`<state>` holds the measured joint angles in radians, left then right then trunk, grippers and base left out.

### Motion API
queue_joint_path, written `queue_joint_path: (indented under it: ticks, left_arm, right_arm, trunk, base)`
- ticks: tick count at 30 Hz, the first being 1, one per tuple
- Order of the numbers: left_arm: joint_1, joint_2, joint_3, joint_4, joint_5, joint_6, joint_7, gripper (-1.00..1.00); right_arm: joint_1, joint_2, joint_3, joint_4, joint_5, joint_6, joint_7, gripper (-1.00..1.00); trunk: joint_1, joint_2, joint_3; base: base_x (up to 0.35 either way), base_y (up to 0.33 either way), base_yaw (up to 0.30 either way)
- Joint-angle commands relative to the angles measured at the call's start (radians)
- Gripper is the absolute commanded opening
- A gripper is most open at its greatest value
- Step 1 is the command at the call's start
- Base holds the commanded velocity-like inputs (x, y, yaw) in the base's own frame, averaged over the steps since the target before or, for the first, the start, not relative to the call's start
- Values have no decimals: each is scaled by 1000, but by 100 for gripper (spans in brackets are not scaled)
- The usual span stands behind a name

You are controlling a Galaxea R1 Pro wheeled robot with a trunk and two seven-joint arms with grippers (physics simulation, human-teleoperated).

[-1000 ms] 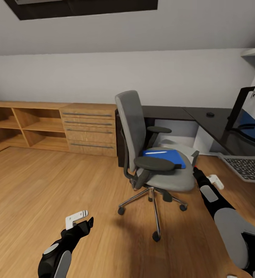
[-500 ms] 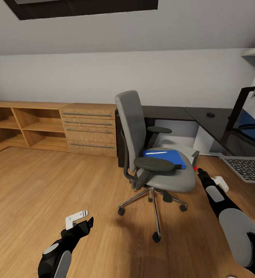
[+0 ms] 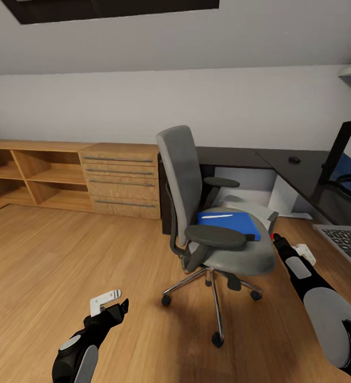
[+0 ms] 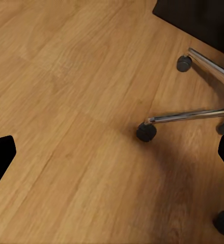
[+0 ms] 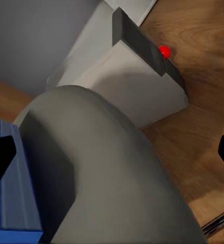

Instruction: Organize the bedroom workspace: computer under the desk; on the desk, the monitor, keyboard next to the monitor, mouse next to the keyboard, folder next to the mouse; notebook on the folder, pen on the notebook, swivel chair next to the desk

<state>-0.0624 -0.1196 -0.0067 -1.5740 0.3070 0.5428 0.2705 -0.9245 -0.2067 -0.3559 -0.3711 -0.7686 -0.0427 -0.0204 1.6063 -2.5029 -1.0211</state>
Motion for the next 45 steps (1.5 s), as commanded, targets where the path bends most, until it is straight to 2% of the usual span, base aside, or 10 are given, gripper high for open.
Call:
queue_joint_path:
  ticks: [1,7,12,26,39,45]
  left_arm:
    - [-1,0,-1,-1,11,3,9,100]
    - [-1,0,-3,-1,11,3,11,100]
    - [-1,0,-4,-3,11,3,11,100]
    - [-1,0,-4,-4,11,4,11,100]
    - [-1,0,-2,-4,11,5,12,100]
    - [-1,0,-2,-8,11,6,11,100]
  right_arm:
    - [-1,0,-1,5,-11,-2,-3,100]
    - [-1,0,-69,61,-10,2,-3,100]
    - [-1,0,-98,74,-10,3,-3,100]
    - [-1,0,-107,78,-10,26,-3,100]
    - [-1,1,-118,83,-11,30,-8,100]
    - [-1,2,-132,86,-11,29,-52,100]
  trunk:
    - [0,0,-1]
    - [0,0,-1]
    - [0,0,-1]
    - [0,0,-1]
    - [0,0,-1]
    - [0,0,-1]
  base:
    - [89,0,0]
    - [37,0,0]
    - [7,0,0]
    - [142,0,0]
    - [13,0,0]
    - [0,0,0]
